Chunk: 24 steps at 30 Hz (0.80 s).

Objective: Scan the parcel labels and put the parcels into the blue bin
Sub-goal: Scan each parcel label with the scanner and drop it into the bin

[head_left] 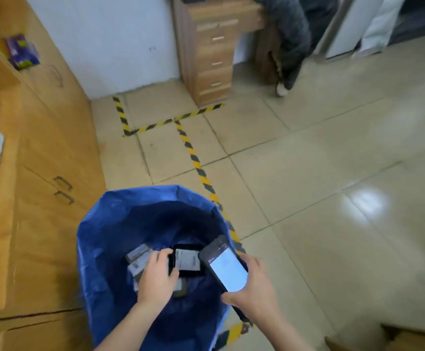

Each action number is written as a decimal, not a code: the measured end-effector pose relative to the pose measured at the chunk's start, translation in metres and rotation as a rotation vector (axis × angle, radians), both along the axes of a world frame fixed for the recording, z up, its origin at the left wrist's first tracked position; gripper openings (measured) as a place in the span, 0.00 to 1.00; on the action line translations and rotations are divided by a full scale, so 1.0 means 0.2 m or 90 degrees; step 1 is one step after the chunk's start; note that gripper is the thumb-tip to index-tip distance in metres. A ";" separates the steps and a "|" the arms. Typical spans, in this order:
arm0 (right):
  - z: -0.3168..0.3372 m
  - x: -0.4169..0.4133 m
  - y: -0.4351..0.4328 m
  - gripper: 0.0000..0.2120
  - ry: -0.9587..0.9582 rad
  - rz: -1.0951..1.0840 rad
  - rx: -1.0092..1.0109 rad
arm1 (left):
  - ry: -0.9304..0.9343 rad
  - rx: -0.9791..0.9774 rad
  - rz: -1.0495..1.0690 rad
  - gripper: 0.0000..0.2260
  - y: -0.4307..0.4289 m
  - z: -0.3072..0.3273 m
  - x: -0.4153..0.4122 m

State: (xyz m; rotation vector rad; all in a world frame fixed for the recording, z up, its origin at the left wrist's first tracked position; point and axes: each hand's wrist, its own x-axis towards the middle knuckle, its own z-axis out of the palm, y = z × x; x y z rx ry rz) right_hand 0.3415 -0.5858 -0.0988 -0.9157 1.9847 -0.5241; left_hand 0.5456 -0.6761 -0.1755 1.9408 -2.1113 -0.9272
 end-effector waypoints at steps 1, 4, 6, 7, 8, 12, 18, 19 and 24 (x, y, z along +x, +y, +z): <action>0.09 -0.07 0.11 0.36 0.009 -0.021 -0.015 | 0.003 -0.014 -0.029 0.18 0.07 0.07 -0.06; 0.33 -0.29 0.47 0.36 0.061 -0.075 -0.050 | 0.036 -0.048 -0.127 0.19 0.28 0.28 -0.28; 0.47 -0.44 0.75 0.39 0.102 -0.108 -0.053 | 0.069 -0.062 -0.165 0.18 0.44 0.43 -0.47; 0.53 -0.51 0.89 0.40 0.115 -0.127 -0.050 | 0.085 -0.072 -0.184 0.18 0.53 0.49 -0.57; 0.59 -0.57 1.03 0.40 0.124 -0.150 -0.048 | 0.097 -0.078 -0.210 0.17 0.62 0.55 -0.68; 0.77 -0.80 1.56 0.40 0.157 -0.250 -0.043 | 0.126 -0.067 -0.330 0.20 0.98 0.73 -1.09; 0.92 -1.09 2.33 0.42 0.202 -0.453 -0.035 | 0.210 -0.043 -0.570 0.22 1.56 0.91 -1.72; 0.94 -1.13 2.43 0.42 0.208 -0.487 -0.028 | 0.211 -0.038 -0.605 0.22 1.64 0.93 -1.81; 0.97 -1.30 2.82 0.38 0.239 -0.623 0.017 | 0.208 -0.018 -0.728 0.25 1.98 0.95 -2.25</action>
